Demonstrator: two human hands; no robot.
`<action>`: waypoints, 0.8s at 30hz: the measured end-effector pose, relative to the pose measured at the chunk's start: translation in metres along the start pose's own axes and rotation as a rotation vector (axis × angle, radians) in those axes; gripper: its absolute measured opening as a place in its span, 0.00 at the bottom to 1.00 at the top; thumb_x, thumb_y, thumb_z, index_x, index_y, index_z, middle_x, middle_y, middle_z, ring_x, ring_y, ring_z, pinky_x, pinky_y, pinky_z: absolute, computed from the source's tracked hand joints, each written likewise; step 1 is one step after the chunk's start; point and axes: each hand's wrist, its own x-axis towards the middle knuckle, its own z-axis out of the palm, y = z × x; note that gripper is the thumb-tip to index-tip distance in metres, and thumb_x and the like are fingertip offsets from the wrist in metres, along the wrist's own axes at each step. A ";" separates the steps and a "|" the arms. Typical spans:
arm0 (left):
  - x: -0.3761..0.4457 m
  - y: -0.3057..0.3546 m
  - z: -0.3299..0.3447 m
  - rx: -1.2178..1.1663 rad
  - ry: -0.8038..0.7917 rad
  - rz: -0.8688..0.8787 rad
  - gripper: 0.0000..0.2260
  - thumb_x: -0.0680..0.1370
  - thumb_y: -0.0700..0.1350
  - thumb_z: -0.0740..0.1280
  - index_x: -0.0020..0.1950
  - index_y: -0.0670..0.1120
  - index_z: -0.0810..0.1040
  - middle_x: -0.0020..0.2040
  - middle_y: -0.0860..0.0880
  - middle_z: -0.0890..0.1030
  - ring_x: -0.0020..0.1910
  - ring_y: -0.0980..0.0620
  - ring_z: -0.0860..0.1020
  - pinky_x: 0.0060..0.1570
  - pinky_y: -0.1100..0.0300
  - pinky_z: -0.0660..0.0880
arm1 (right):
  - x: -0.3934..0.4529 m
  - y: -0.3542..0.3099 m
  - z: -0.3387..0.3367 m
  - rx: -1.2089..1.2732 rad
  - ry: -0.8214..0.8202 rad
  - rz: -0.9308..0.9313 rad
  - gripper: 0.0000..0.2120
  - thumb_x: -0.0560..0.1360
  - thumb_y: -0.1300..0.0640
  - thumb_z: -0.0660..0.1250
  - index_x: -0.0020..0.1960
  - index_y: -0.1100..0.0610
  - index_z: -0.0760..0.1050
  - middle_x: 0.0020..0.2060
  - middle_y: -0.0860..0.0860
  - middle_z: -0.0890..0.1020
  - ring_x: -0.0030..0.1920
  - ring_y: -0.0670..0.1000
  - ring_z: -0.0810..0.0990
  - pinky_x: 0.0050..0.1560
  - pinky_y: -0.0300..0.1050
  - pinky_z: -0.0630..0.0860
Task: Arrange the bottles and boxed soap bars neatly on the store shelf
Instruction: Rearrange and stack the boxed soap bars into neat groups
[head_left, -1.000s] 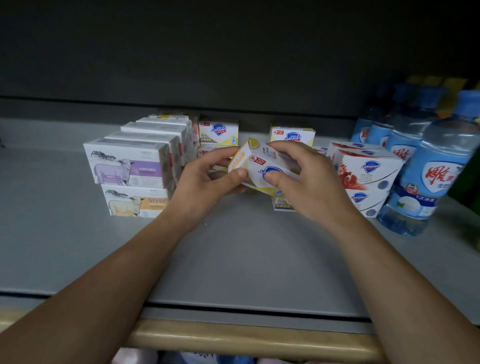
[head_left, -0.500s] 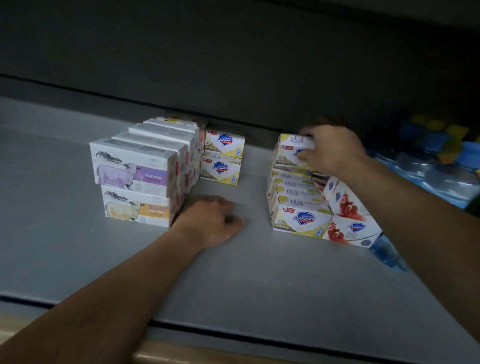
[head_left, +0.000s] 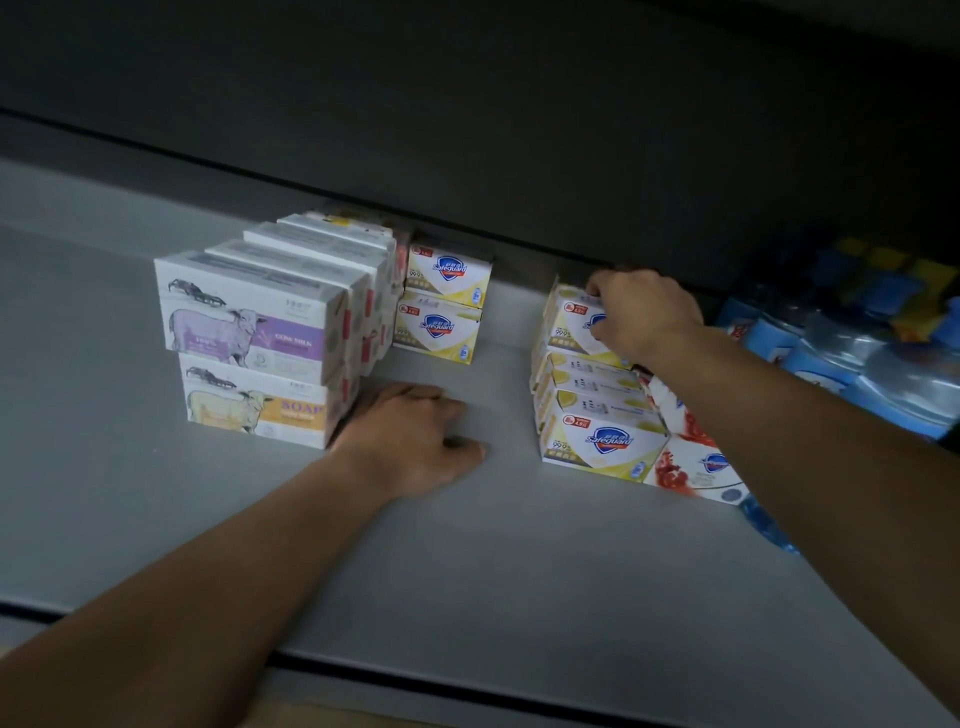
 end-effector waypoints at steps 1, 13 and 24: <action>0.000 0.000 -0.001 -0.006 -0.006 -0.004 0.34 0.66 0.69 0.53 0.68 0.56 0.73 0.72 0.54 0.70 0.73 0.50 0.64 0.72 0.52 0.60 | -0.001 0.000 0.000 0.003 -0.003 -0.001 0.17 0.75 0.55 0.70 0.64 0.51 0.73 0.53 0.55 0.79 0.49 0.56 0.78 0.42 0.47 0.71; 0.003 -0.004 -0.013 -0.496 0.137 -0.185 0.17 0.74 0.55 0.69 0.62 0.53 0.79 0.57 0.54 0.82 0.58 0.56 0.79 0.63 0.62 0.71 | 0.009 -0.067 -0.010 0.413 0.144 -0.246 0.18 0.72 0.52 0.69 0.61 0.51 0.77 0.57 0.52 0.82 0.59 0.57 0.79 0.58 0.50 0.76; 0.006 -0.007 -0.007 -0.592 0.217 -0.213 0.19 0.72 0.61 0.66 0.59 0.55 0.79 0.58 0.55 0.82 0.58 0.54 0.79 0.63 0.56 0.73 | 0.084 -0.115 0.036 0.326 0.051 -0.030 0.29 0.77 0.52 0.68 0.74 0.55 0.63 0.74 0.58 0.63 0.72 0.61 0.66 0.64 0.51 0.70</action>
